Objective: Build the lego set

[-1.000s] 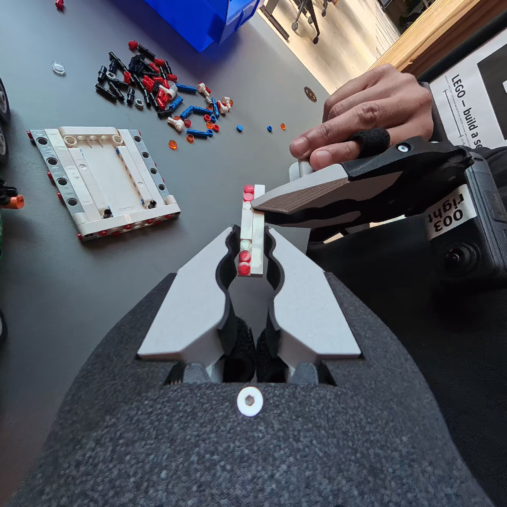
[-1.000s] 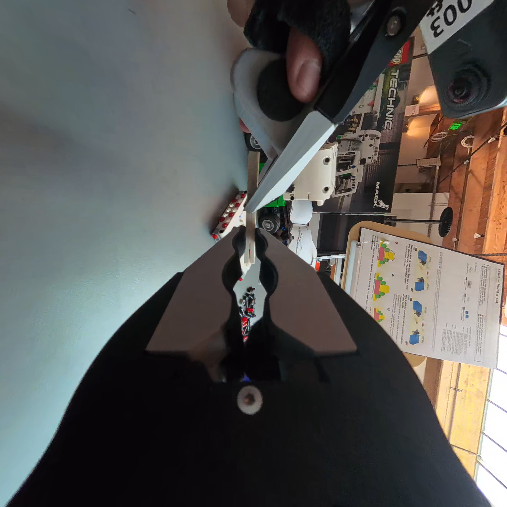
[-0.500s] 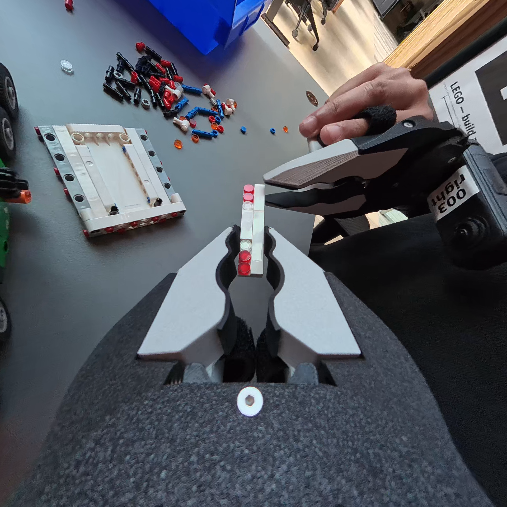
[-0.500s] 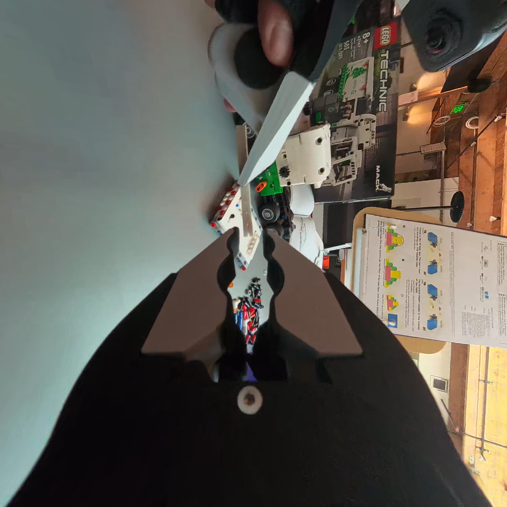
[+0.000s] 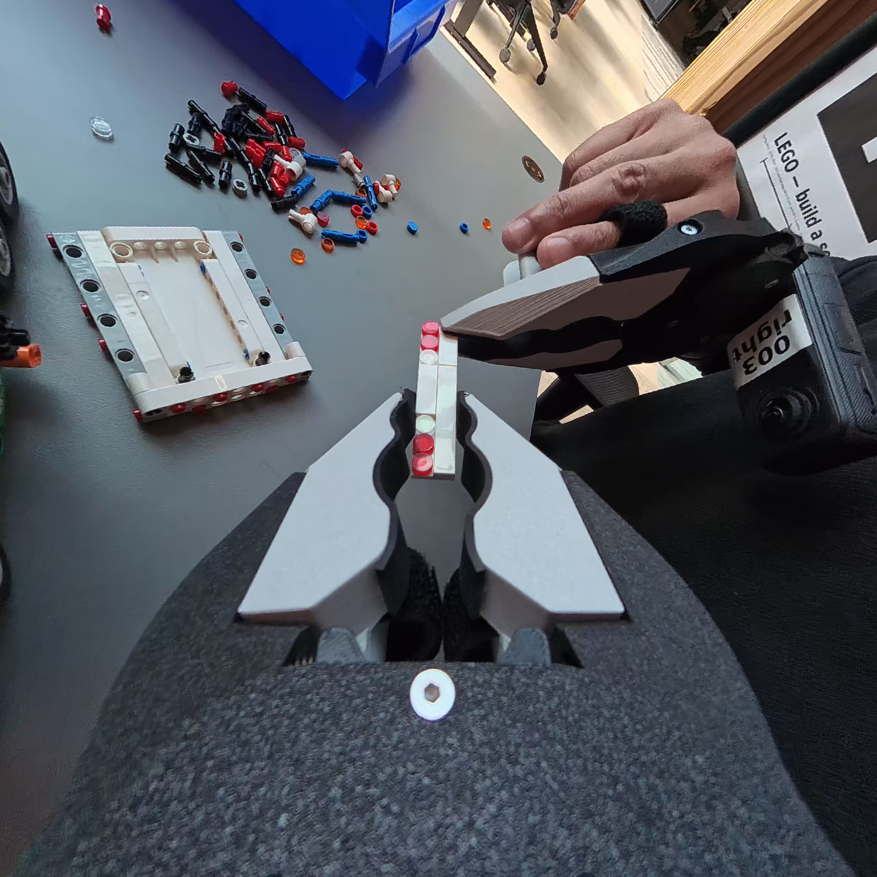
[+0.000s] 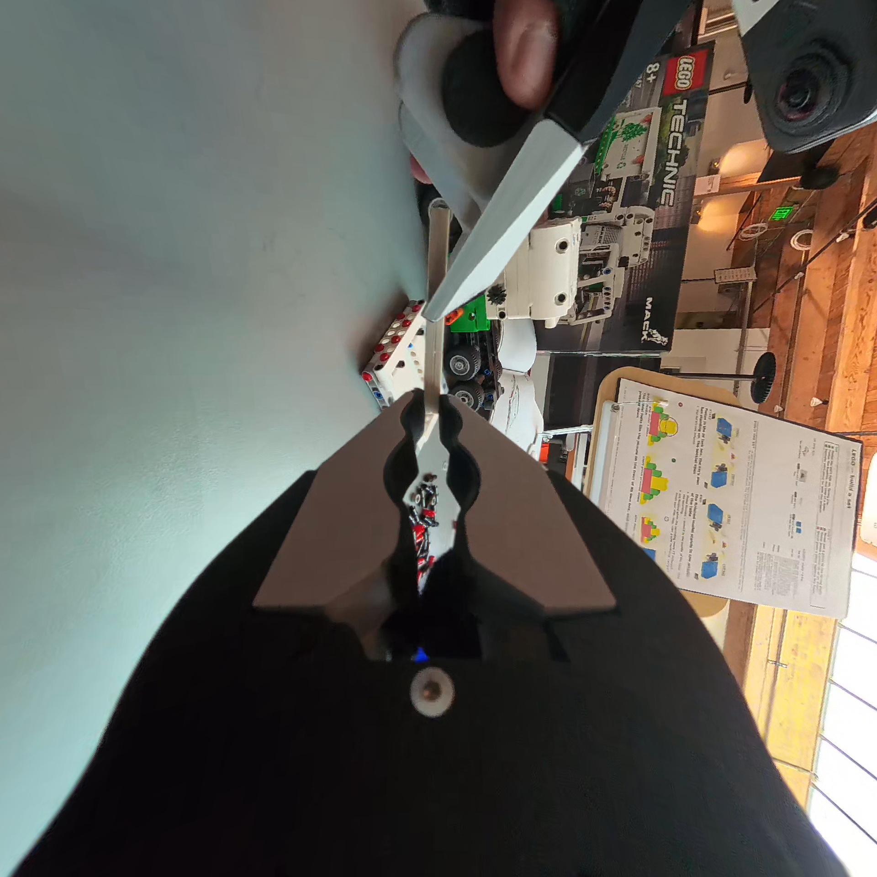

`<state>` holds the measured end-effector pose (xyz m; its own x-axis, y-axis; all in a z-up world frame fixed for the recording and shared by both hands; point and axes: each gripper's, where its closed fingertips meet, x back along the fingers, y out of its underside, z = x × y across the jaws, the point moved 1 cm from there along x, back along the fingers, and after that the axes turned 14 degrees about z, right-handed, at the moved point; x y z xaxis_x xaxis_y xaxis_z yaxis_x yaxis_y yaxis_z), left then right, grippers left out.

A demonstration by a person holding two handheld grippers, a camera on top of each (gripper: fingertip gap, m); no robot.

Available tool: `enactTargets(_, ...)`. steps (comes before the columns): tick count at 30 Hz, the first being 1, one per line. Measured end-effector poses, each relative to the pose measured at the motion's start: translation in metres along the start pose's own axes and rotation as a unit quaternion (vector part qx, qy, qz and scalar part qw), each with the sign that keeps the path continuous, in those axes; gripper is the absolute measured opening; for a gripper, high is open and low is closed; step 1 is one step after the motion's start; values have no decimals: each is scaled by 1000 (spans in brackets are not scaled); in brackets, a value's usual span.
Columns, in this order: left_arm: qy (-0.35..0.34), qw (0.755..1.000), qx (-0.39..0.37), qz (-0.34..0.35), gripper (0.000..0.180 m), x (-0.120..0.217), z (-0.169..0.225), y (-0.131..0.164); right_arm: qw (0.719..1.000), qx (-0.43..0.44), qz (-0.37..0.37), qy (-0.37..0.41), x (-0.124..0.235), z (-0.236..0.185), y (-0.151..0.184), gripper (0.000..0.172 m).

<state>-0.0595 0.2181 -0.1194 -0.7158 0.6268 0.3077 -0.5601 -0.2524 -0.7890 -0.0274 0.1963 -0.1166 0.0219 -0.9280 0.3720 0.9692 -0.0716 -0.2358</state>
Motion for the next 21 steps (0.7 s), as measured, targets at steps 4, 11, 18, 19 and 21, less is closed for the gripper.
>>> enactTargets(4,-7,1000,-7,-5,15,-2,-1,1,1000,13,-3,0,-1,-2,2,4)
enactTargets(11,-4,995,-86,39,15,8,-1,-9,977,-212,21,-2,7,1,13,21)
enactTargets(18,-34,907,-413,73,16,23,13,-11,491,-818,243,-176,14,13,-14,32)
enactTargets(19,-44,895,-436,81,15,24,12,-13,416,-845,273,-196,14,17,-17,25)
enactTargets(21,-49,882,-460,87,15,24,12,-15,354,-865,288,-210,10,13,-23,24)
